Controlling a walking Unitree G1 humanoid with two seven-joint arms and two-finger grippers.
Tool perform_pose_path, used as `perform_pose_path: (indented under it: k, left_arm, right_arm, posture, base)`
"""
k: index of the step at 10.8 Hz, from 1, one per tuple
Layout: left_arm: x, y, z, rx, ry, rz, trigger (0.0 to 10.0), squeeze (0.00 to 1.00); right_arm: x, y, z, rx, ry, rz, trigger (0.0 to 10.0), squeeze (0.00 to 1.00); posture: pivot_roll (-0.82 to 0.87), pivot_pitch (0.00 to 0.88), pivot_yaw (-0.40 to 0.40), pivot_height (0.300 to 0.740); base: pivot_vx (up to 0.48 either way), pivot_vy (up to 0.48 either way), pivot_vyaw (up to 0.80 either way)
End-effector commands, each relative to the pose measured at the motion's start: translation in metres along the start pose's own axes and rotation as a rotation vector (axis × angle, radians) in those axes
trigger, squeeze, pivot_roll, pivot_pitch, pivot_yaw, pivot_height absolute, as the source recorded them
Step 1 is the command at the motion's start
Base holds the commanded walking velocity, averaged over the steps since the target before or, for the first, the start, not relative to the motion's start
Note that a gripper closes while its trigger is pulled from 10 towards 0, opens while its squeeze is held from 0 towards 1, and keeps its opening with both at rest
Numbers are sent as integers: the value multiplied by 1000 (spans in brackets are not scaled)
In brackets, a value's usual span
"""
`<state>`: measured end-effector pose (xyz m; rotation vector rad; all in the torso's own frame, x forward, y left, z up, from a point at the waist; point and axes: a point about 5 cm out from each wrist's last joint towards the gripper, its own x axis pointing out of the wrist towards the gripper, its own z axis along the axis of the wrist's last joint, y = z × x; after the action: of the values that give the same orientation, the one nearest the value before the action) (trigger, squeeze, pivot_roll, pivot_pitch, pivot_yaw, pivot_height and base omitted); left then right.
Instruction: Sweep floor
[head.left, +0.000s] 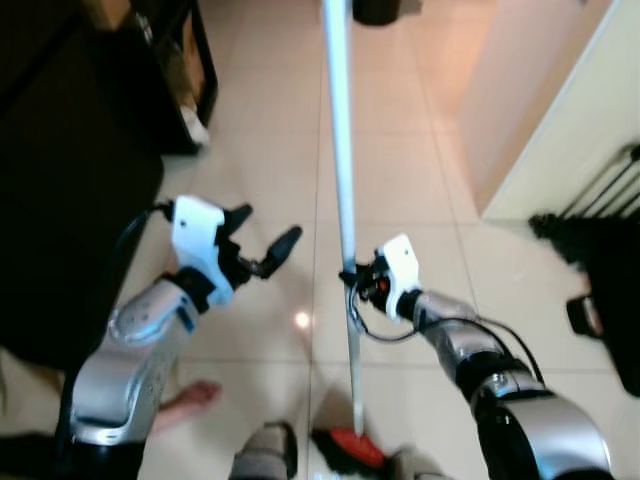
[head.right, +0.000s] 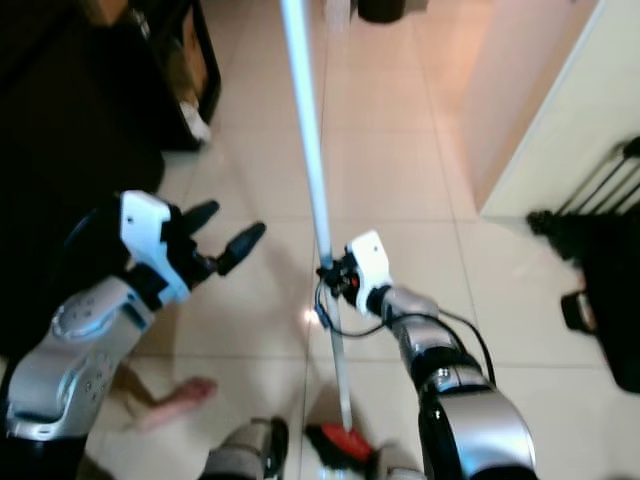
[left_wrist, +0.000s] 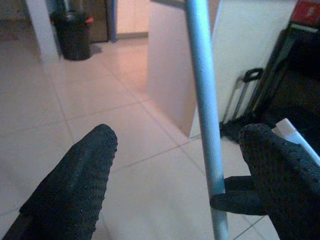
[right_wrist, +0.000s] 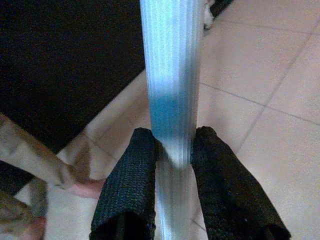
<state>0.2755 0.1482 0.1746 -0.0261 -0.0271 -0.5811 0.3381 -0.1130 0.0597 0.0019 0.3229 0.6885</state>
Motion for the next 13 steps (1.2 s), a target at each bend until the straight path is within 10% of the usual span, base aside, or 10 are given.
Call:
perform_pose_path:
  k: [1,13]
  left_arm:
    - [-2,-4,-2,-3,6,-12,10000,0]
    - [-3,-8,-13,5,37,-1,10000,0]
  right_arm:
    - [-1,-3,3,-8,-18,-13,10000,0]
    - [-2,-7,5,-26,-5,-42,10000,0]
  posture:
    - [126,161,0,740]
    - [122,118,-7,740]
  base:
    - [0,0,0]
    - [0,0,0]
